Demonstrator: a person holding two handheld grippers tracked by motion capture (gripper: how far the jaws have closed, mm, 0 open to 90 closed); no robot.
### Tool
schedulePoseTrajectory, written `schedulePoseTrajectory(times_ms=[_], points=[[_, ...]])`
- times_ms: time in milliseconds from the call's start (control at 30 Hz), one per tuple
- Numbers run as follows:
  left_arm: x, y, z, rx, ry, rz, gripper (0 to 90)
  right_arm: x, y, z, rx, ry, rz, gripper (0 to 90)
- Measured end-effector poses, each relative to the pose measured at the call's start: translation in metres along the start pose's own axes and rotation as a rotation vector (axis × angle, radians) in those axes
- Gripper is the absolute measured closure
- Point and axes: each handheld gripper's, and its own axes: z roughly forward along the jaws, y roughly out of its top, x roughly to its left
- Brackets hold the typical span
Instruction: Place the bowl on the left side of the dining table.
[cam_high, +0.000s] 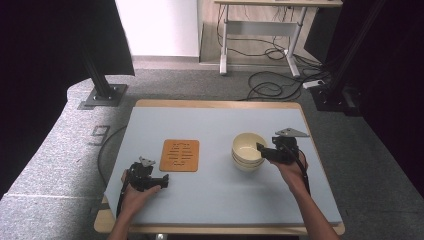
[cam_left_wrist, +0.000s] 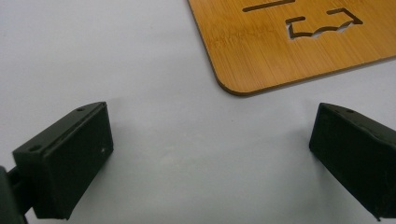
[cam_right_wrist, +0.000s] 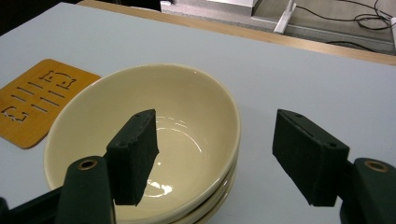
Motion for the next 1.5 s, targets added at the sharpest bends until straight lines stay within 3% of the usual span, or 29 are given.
schedulePoseTrajectory(times_ms=[767, 1500], points=[[0.0, 0.0, 0.0, 0.001, -0.001, 0.0, 0.0, 0.008, 0.005, 0.014, 0.013, 0.005, -0.02, 30.7], [0.0, 0.0, 0.0, 0.002, -0.003, 0.0, 0.0, 0.003, 0.006, 0.036, 0.049, -0.024, -0.02, 31.1]])
